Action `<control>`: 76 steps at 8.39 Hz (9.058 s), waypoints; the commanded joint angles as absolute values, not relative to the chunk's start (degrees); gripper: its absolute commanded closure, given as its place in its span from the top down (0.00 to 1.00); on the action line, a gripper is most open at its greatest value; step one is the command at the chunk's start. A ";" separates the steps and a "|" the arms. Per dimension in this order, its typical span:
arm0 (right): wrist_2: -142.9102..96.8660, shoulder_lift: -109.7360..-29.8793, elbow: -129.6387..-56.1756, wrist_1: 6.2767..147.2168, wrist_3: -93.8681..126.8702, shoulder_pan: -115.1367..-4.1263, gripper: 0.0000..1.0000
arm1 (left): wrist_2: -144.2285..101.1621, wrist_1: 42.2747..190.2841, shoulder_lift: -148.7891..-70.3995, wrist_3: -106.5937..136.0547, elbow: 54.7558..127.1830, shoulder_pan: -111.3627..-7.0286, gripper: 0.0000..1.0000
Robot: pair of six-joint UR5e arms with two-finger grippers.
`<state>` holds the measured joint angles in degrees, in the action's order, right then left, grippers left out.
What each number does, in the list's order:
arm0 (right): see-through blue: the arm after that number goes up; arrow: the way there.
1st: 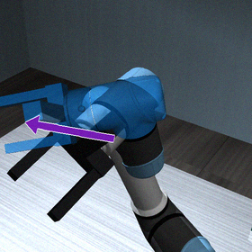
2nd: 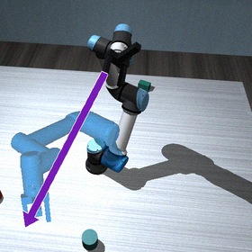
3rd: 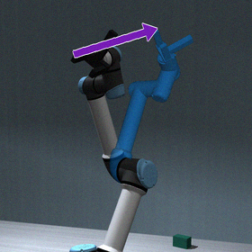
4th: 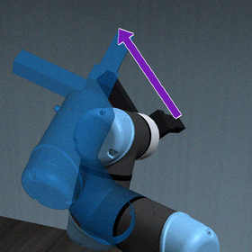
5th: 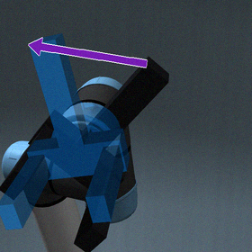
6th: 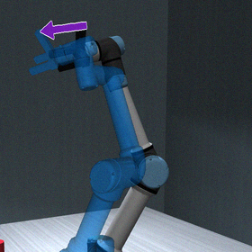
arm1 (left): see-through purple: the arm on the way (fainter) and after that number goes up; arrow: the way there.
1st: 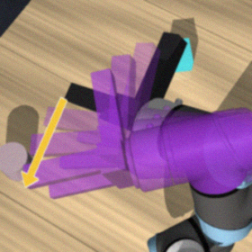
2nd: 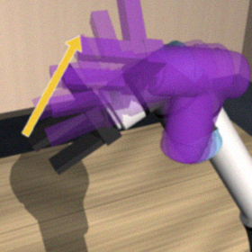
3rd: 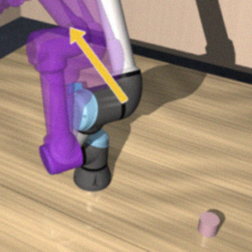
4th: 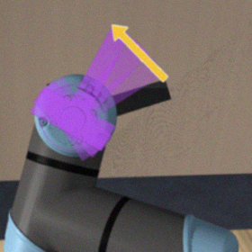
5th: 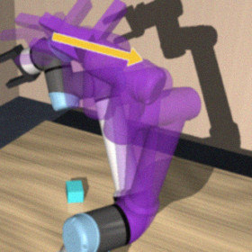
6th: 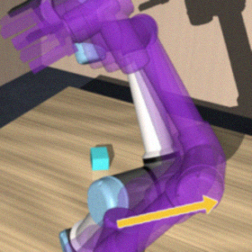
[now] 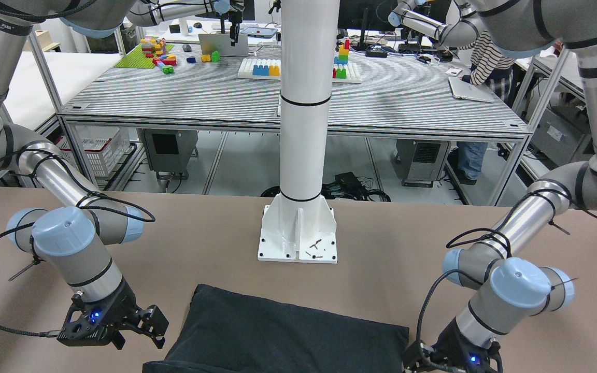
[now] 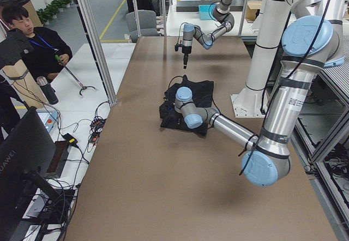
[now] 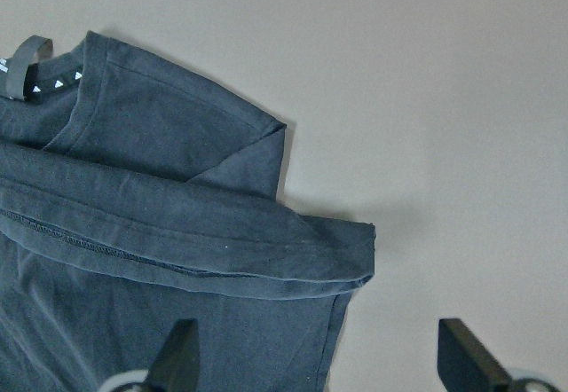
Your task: Fold clothes
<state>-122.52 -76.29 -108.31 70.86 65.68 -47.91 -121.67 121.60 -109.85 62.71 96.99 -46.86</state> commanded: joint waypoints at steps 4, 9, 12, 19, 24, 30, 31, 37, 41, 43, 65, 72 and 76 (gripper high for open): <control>-119.01 -76.55 -108.81 70.84 63.90 -47.55 0.94 | -116.13 137.28 -96.86 66.69 99.58 -33.78 0.94; -118.92 -77.08 -109.69 70.84 63.90 -47.72 0.94 | -112.50 141.05 -96.77 72.59 99.23 -29.62 0.32; -118.92 -77.08 -109.69 70.84 63.90 -47.64 0.94 | -112.41 141.15 -96.51 72.86 99.66 -30.06 0.00; -118.92 -76.91 -109.25 70.84 63.90 -47.46 0.94 | -114.68 136.69 -107.95 67.34 89.36 -44.18 0.00; -118.83 -76.82 -108.99 70.84 63.90 -47.29 0.94 | -113.73 135.18 -143.37 61.01 48.24 -52.55 0.00; -118.65 -76.20 -107.93 71.02 63.98 -46.58 0.94 | -108.81 135.61 -154.07 49.33 34.71 -53.52 0.94; -117.52 -75.24 -107.49 71.19 64.25 -46.15 0.94 | -109.59 135.53 -153.12 48.87 36.98 -55.09 0.95; -114.02 -60.14 -94.85 72.42 72.06 -43.08 0.94 | -121.73 134.82 -137.99 51.23 57.56 -60.65 0.95; -107.77 -45.47 -87.03 87.68 76.64 -37.28 0.94 | -121.55 134.91 -137.73 52.73 58.18 -59.50 0.95; -102.16 -43.33 -84.03 89.38 75.16 -33.77 0.93 | -121.55 135.17 -137.03 52.82 58.18 -59.15 0.95; -99.14 -54.96 -99.23 91.84 62.05 -31.99 0.94 | -121.38 135.53 -132.71 54.14 62.75 -57.48 0.95; -93.00 -50.01 -99.05 97.65 56.37 -23.39 0.74 | -121.38 135.62 -131.84 54.05 62.75 -56.95 0.95; -92.64 -51.50 -99.75 97.91 49.06 -22.76 0.59 | -121.38 135.62 -131.57 54.05 62.67 -56.69 0.95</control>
